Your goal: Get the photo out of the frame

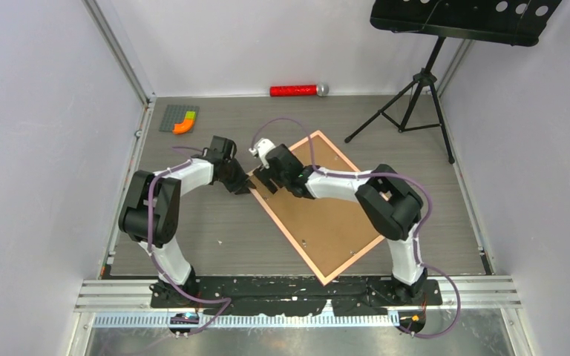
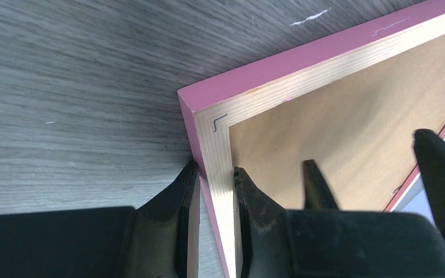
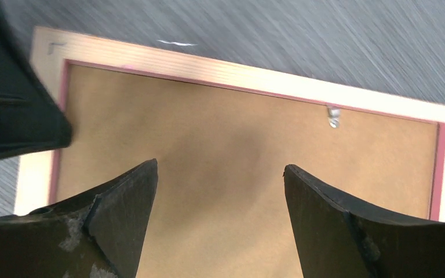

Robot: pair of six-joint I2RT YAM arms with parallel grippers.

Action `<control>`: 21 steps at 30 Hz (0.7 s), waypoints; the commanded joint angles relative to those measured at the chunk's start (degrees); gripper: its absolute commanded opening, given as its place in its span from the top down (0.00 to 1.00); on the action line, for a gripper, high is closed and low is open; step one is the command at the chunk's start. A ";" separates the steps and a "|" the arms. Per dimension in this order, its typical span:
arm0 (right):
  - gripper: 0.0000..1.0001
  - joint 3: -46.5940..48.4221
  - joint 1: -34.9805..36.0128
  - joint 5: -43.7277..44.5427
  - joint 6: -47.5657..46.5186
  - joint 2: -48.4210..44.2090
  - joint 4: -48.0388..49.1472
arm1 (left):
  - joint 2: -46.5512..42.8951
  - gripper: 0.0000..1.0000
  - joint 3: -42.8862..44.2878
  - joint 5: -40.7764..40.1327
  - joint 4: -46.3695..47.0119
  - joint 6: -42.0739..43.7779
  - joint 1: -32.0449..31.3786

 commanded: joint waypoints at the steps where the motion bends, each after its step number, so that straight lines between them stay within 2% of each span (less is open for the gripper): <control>1: 0.13 -7.42 -2.75 -4.54 4.75 -11.60 13.72 | 1.48 0.84 -4.97 -0.99 -8.58 4.22 -1.66; 2: 0.13 -11.10 -3.02 -8.41 1.21 -12.81 17.09 | 1.28 0.84 -4.98 -1.25 -8.61 4.66 -1.66; 3: 0.14 -12.81 -3.44 -19.21 -4.97 -14.98 17.81 | 1.29 0.85 -4.86 -1.27 -8.73 5.31 -1.70; 5: 0.15 -16.16 -3.69 -33.34 -16.66 -16.81 15.31 | 1.54 0.85 -4.37 -0.75 -9.06 6.73 -1.66; 8: 0.16 -15.39 -3.82 -44.92 -24.63 -15.92 6.76 | 1.88 0.86 -4.05 0.10 -9.37 8.58 -1.66; 13: 0.19 -7.39 -3.66 -48.09 -35.32 -10.56 -10.18 | 0.92 0.87 -4.63 -0.88 -9.95 10.98 -1.66; 17: 0.22 -3.04 -3.60 -44.42 -40.65 -7.37 -16.65 | 1.25 0.87 -4.39 -0.64 -10.26 13.31 -1.66; 21: 0.27 -0.18 -3.53 -43.06 -42.97 -4.69 -18.03 | 2.04 0.87 -4.01 0.13 -10.03 15.17 -1.66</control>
